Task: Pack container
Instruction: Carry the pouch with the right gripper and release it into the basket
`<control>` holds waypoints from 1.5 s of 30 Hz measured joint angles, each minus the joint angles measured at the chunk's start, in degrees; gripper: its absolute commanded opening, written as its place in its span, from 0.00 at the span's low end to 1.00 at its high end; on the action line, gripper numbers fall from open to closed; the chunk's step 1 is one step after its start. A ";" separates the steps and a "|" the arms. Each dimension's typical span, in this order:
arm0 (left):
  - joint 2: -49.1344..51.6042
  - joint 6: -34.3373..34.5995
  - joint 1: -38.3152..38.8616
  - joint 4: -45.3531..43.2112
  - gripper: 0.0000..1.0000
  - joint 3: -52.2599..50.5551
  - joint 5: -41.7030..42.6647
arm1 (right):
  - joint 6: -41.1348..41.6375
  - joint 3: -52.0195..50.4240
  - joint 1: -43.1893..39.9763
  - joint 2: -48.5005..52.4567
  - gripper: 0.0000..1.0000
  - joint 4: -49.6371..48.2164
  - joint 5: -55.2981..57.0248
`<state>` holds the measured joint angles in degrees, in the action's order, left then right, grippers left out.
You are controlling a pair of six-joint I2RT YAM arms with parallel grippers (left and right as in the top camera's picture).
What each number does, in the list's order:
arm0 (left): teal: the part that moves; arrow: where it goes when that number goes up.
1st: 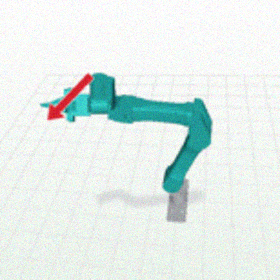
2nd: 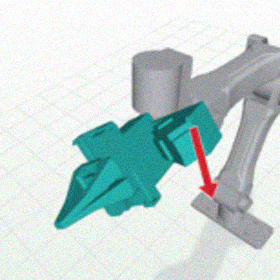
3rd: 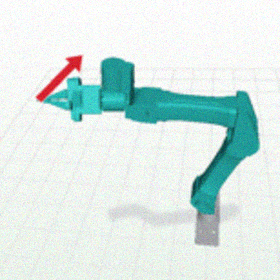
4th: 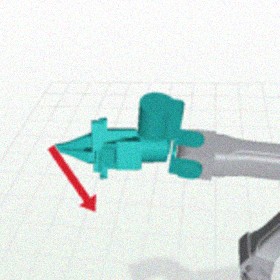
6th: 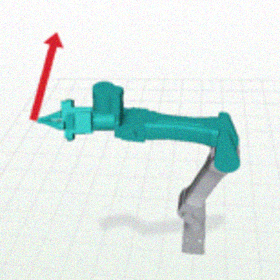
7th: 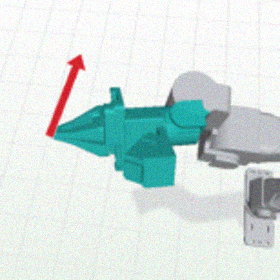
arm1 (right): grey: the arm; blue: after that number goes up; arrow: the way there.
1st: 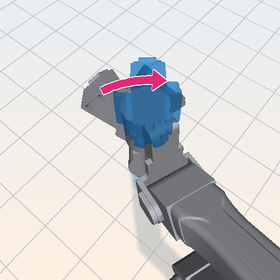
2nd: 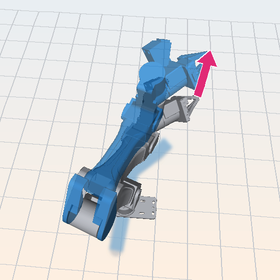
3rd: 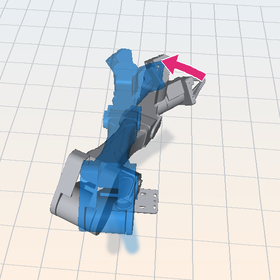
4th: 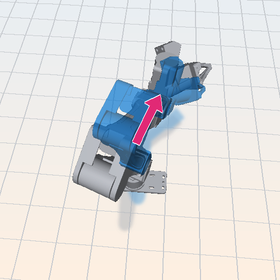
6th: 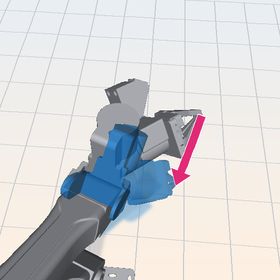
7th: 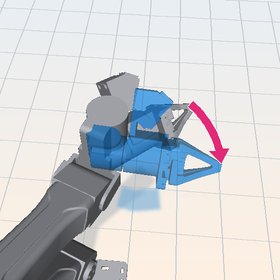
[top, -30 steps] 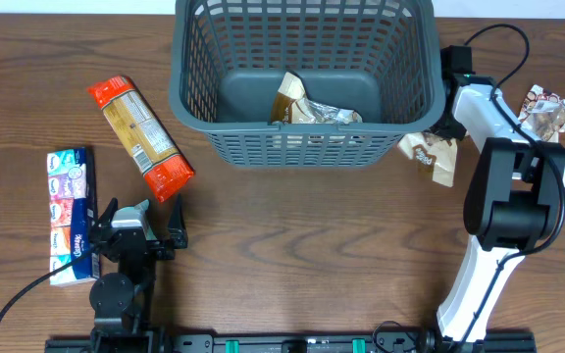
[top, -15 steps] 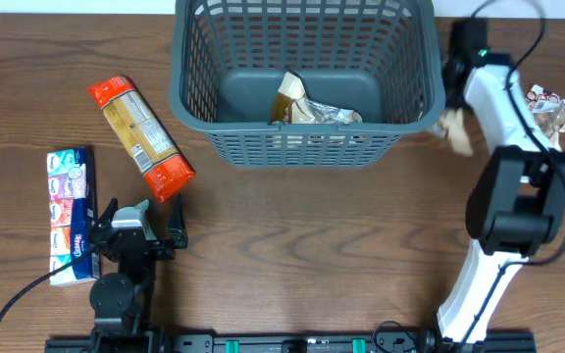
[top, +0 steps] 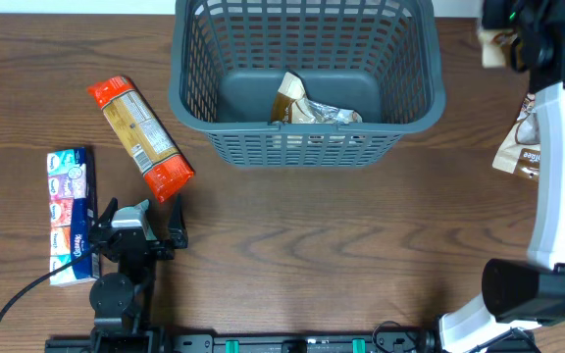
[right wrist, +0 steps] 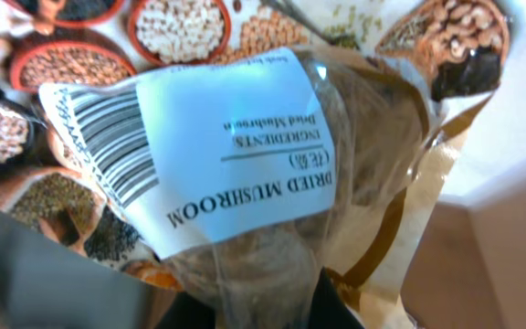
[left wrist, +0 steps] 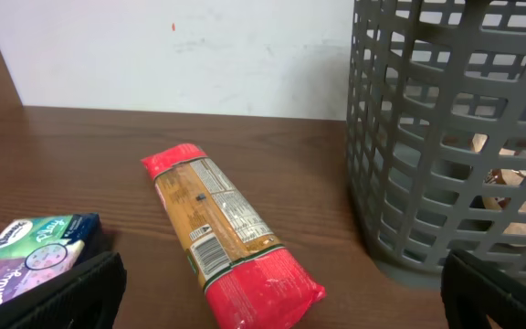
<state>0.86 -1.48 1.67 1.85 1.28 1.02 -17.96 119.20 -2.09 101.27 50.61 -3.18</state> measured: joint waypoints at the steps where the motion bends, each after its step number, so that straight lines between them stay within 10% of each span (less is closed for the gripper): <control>1: 0.00 0.00 0.00 0.00 0.99 0.00 0.00 | -4.37 -0.02 1.03 0.00 0.01 2.08 -3.04; 11: 0.00 0.00 0.00 0.00 0.99 0.00 0.00 | -35.82 -0.46 13.14 0.50 0.01 10.47 -19.32; 30: 0.00 0.00 0.00 0.00 0.99 0.00 0.00 | -44.04 -0.46 15.78 24.98 0.03 14.82 -19.87; 45: 0.00 0.00 0.00 0.00 0.99 0.00 0.00 | -40.35 -0.26 15.61 26.80 0.66 16.41 -19.71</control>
<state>0.86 -1.48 1.67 1.85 1.28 1.02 -58.30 118.93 13.52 128.07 67.02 -22.90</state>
